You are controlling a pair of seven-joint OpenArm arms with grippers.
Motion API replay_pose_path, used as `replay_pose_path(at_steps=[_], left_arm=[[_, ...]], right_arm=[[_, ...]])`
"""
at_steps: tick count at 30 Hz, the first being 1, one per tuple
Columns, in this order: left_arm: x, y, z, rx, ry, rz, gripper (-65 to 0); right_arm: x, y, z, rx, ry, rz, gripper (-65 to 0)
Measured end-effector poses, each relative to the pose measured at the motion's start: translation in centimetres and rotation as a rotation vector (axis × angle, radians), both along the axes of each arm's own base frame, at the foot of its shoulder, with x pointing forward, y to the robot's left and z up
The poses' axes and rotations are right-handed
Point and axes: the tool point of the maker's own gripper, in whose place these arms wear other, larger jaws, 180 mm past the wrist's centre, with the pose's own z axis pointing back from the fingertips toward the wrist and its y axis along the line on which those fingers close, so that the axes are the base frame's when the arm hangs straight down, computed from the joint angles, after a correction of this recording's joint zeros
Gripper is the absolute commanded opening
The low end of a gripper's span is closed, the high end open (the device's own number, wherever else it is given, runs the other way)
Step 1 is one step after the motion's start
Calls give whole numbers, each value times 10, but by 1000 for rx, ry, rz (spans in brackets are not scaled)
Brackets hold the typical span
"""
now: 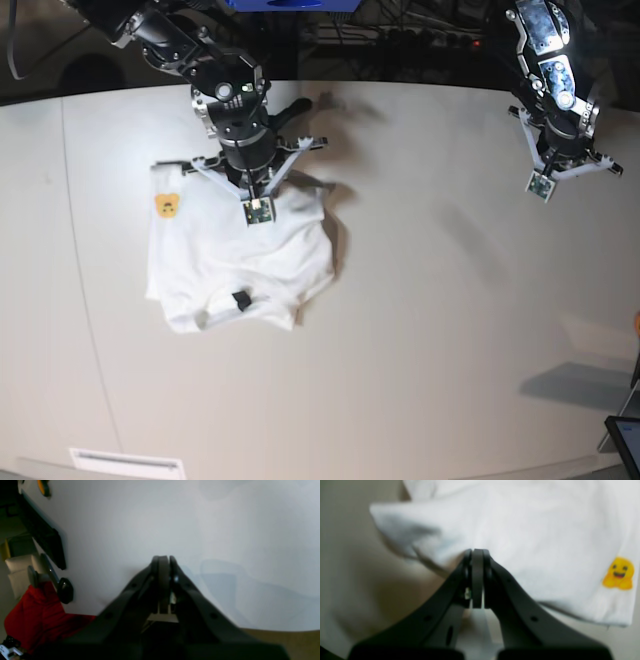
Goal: Fold the T-shirt properly
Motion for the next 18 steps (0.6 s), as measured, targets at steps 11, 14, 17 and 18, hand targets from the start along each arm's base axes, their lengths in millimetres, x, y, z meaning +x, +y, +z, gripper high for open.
replay_pose_path(at_steps=[11,14,17,18], left_arm=[[18,-11,1,-22,-29,-28,-650],[18,-11,1,-22,-28,-28,-650],[17,-11,1,-23,-28,-27,-650],[17,-9,1,-20,-29,-23,-650]], right_arm=[[-33,-14,-12,-10,34,-1,-649],[-20,-13,15,24,-37,-8,-649],[-11,-6,16,27,10,5,-649],[-5,-3,22,38,-6,2,-649]])
